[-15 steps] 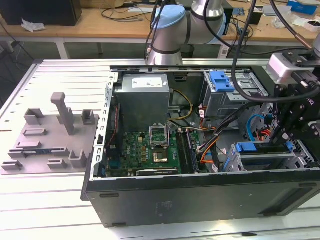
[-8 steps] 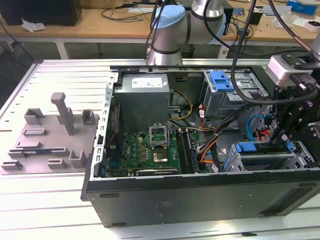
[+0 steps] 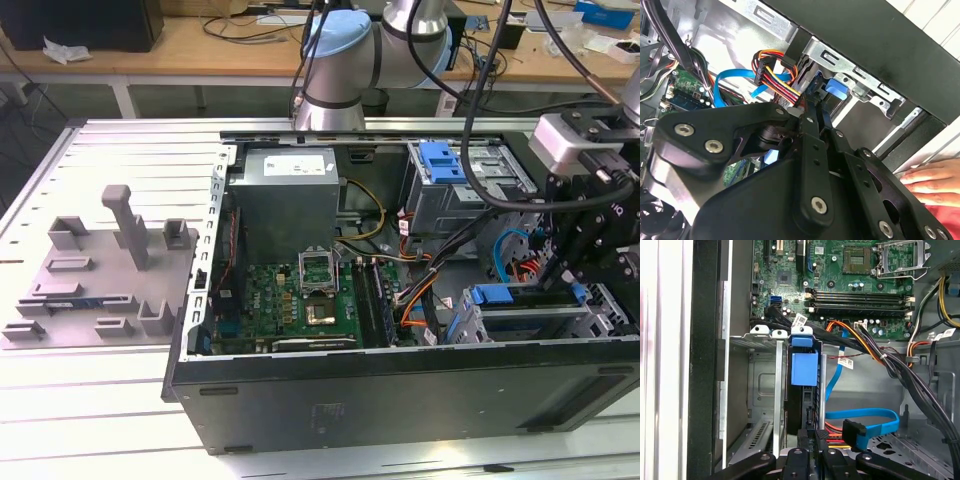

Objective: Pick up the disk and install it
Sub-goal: 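Insert the first disk wire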

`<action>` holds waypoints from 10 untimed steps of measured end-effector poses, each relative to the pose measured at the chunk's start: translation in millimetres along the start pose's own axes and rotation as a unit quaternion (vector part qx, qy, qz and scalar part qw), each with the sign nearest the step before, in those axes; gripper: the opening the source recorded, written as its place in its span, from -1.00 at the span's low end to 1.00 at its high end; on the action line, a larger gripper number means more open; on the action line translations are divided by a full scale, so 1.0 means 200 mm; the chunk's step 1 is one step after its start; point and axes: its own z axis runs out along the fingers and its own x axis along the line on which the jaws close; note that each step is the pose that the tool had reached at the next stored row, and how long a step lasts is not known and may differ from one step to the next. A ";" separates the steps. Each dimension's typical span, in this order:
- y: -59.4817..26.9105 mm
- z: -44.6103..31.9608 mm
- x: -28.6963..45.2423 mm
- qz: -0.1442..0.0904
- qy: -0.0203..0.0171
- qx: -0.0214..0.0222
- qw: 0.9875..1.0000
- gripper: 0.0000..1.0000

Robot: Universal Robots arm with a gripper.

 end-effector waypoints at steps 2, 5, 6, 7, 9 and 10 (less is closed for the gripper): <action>0.000 0.001 0.000 0.000 0.000 0.000 1.000 -0.67; 0.001 -0.004 0.000 0.000 0.000 0.000 1.000 -0.65; 0.001 -0.015 0.000 0.000 0.000 0.000 1.000 -0.53; 0.002 -0.038 0.000 0.000 0.000 0.000 1.000 -0.40; 0.002 -0.069 0.001 0.000 0.000 0.000 1.000 -0.40; 0.002 -0.084 0.001 0.000 0.000 0.000 1.000 -0.40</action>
